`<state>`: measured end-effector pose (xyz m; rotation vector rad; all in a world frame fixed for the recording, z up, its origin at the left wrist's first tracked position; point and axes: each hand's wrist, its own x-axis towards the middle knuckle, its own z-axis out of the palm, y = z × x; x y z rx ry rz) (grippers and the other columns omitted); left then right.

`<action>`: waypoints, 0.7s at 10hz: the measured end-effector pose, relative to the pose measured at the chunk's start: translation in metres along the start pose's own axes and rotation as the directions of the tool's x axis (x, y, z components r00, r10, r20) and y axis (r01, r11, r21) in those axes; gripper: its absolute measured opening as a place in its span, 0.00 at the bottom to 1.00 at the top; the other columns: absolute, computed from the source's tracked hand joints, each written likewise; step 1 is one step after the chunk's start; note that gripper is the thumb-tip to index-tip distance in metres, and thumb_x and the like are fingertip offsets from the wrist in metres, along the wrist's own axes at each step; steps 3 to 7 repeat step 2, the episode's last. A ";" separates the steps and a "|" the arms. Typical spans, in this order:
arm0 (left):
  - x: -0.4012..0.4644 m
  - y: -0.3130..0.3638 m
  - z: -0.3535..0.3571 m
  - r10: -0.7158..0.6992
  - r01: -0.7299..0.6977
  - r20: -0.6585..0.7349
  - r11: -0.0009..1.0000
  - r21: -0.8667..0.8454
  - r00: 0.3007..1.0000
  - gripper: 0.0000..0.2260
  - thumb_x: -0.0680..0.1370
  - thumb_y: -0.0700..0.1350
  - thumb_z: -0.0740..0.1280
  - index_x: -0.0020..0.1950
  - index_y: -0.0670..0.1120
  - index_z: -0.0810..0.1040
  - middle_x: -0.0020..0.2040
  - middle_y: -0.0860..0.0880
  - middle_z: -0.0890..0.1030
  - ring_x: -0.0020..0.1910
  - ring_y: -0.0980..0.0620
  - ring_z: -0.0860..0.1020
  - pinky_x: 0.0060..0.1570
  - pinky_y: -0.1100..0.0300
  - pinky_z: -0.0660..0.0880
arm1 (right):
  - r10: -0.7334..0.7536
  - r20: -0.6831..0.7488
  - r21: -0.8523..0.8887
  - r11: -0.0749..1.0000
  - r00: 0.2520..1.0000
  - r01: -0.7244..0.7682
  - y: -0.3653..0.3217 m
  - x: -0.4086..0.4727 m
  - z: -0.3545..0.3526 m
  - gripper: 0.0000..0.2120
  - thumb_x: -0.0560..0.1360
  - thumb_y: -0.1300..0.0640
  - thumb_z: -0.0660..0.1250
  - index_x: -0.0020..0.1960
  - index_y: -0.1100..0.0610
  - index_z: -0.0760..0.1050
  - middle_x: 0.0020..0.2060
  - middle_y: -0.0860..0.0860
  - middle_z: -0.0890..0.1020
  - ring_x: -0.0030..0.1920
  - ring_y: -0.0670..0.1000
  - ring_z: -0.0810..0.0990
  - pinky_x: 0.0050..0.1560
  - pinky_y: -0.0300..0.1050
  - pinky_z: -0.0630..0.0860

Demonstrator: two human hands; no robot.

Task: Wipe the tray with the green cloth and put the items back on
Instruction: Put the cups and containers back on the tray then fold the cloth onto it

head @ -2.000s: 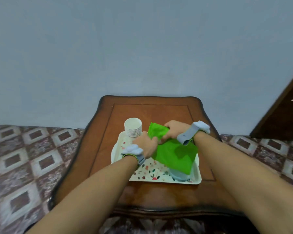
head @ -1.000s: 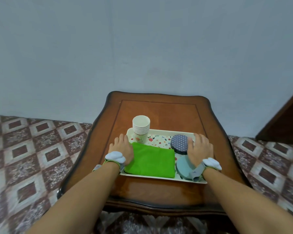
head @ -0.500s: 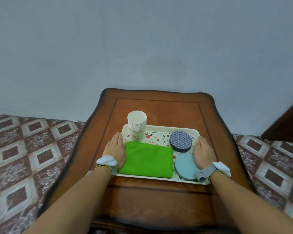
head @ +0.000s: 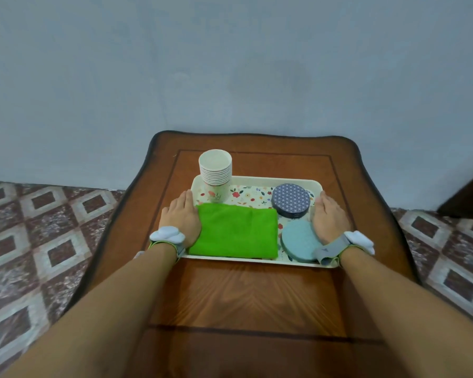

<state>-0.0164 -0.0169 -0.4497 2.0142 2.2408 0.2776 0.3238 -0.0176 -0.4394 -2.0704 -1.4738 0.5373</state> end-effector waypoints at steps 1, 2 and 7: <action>-0.001 -0.005 -0.011 0.004 0.004 0.058 0.991 -0.137 0.998 0.26 0.84 0.52 0.53 0.80 0.45 0.57 0.78 0.46 0.64 0.75 0.43 0.64 0.70 0.48 0.63 | 0.078 0.017 0.311 0.947 0.997 -0.079 -0.009 -0.003 -0.021 0.24 0.84 0.47 0.50 0.79 0.52 0.59 0.78 0.49 0.64 0.78 0.54 0.60 0.76 0.49 0.55; 0.005 -0.014 -0.050 -0.055 0.137 0.189 0.881 -0.453 0.980 0.31 0.83 0.58 0.55 0.82 0.50 0.48 0.80 0.47 0.61 0.76 0.44 0.64 0.73 0.50 0.61 | 0.114 0.065 0.494 0.859 0.991 -0.131 0.005 -0.022 -0.037 0.26 0.84 0.44 0.51 0.81 0.48 0.53 0.79 0.46 0.58 0.79 0.50 0.56 0.76 0.48 0.52; 0.005 -0.014 -0.050 -0.055 0.137 0.189 0.881 -0.453 0.980 0.31 0.83 0.58 0.55 0.82 0.50 0.48 0.80 0.47 0.61 0.76 0.44 0.64 0.73 0.50 0.61 | 0.114 0.065 0.494 0.859 0.991 -0.131 0.005 -0.022 -0.037 0.26 0.84 0.44 0.51 0.81 0.48 0.53 0.79 0.46 0.58 0.79 0.50 0.56 0.76 0.48 0.52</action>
